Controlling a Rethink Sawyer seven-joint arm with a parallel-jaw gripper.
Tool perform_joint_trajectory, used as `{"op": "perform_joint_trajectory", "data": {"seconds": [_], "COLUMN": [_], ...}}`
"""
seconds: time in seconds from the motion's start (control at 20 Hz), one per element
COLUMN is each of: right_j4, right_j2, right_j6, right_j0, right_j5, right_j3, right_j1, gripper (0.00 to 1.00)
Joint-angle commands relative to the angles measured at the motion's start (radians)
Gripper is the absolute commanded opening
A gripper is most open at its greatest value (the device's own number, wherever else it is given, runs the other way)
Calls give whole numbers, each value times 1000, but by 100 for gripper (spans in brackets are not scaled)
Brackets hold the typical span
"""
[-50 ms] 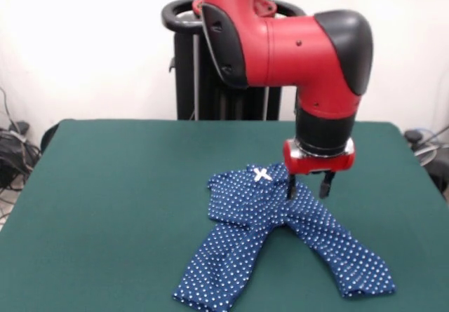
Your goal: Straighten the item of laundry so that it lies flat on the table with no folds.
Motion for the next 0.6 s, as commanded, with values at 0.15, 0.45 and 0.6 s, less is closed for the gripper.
{"op": "perform_joint_trajectory", "data": {"seconds": [0.15,0.45,0.6], "right_j4": [-47,-60,-82], "right_j2": [-38,-54,-63], "right_j6": [124,155,134], "right_j0": [5,-34,-58], "right_j5": [-22,-134,-167], "right_j3": [108,198,229], "right_j1": [-38,-66,-78], "gripper": [100,100,100]}}
